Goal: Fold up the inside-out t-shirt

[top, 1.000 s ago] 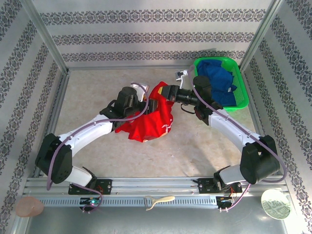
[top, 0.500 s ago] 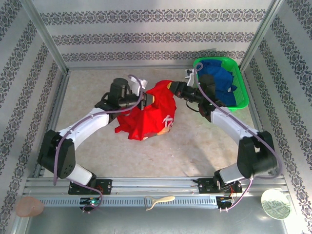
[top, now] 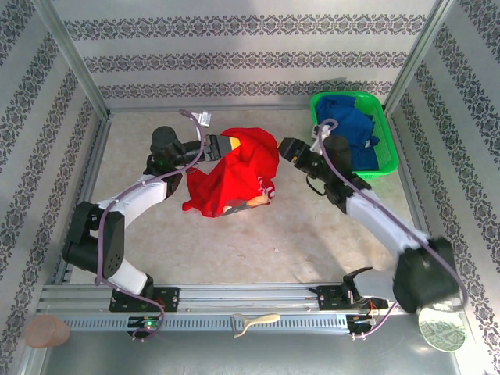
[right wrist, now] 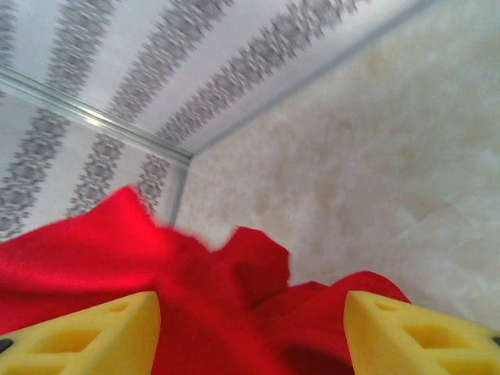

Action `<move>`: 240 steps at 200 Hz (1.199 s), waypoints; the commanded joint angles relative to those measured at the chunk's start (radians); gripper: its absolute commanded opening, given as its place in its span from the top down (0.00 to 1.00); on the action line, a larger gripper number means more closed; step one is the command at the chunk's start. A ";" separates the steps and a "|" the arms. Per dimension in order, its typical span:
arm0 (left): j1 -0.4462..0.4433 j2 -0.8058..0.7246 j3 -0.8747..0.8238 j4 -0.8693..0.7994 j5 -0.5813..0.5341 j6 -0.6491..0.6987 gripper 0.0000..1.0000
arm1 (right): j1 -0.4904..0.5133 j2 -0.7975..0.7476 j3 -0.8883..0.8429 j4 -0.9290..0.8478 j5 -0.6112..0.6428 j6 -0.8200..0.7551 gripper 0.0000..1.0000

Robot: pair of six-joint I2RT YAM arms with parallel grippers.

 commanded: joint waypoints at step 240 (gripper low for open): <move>0.039 0.025 -0.016 0.313 0.001 -0.200 1.00 | 0.258 -0.126 0.012 -0.187 0.207 -0.278 0.34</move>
